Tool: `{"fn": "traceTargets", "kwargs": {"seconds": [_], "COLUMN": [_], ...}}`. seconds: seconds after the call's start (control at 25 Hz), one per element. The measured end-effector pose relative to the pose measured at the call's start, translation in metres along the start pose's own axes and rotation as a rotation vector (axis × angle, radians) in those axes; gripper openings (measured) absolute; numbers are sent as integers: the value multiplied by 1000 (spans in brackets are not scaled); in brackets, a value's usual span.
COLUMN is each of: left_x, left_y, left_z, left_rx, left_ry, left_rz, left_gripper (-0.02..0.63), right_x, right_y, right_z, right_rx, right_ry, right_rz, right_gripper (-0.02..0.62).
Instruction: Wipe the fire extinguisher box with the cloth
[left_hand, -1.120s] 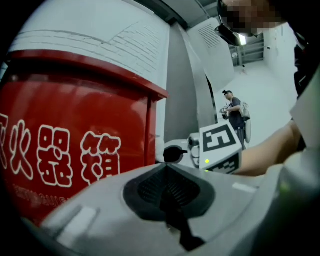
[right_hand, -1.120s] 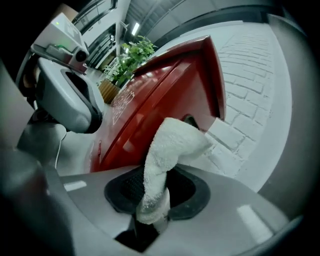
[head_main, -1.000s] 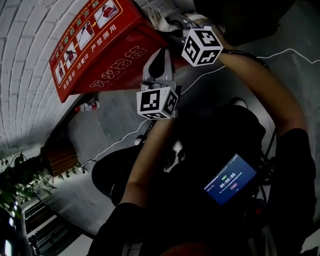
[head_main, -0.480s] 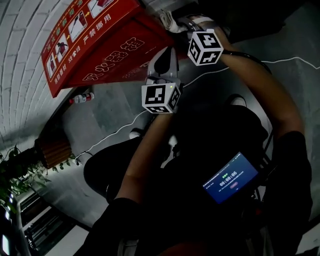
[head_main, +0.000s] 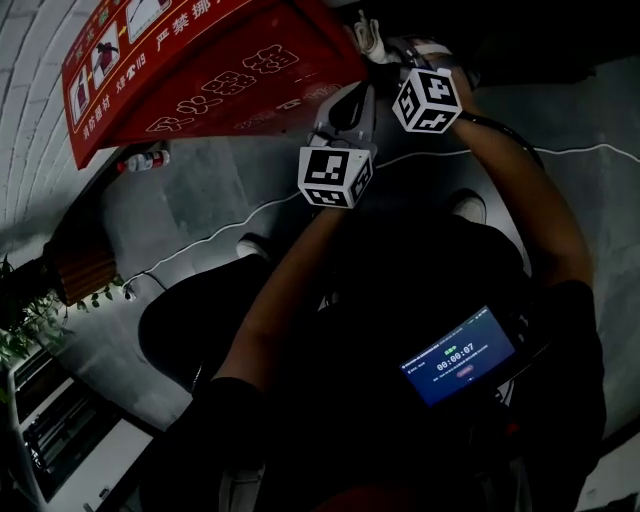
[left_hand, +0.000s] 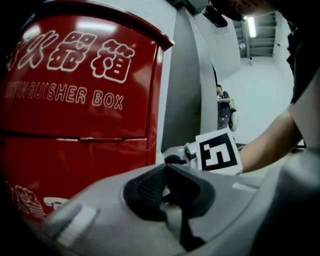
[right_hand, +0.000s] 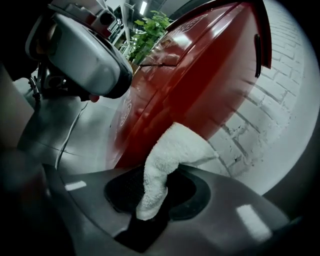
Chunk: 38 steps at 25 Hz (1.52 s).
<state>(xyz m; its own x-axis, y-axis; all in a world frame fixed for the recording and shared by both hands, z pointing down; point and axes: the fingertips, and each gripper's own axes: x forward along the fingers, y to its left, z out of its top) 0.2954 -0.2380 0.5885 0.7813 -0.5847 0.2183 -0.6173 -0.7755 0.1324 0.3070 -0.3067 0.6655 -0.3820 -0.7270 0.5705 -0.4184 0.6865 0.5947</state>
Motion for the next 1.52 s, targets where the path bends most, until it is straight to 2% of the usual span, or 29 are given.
{"fn": "traceTargets", "kwargs": {"seconds": [0.48,0.8,1.4,1.52], "left_x": [21,26,17,12], "left_y": [19,22,24,29], "left_z": [-74,-113,-128,-126], "left_rx": [-11,-64,-83,-85], "left_ry": [120,208,245,241], "left_rz": [47,70,91,101], "left_gripper": [-2,-1,-1,0], "right_x": [40,61,92,92], "right_y": [47,78,128,127], "right_z": [-40,-64,-104,-106], "right_rx": [73,119,-15,16], "right_ry": [38,68,243,254], "right_rz": [74,130,267,263], "right_gripper": [87,87,86,88]}}
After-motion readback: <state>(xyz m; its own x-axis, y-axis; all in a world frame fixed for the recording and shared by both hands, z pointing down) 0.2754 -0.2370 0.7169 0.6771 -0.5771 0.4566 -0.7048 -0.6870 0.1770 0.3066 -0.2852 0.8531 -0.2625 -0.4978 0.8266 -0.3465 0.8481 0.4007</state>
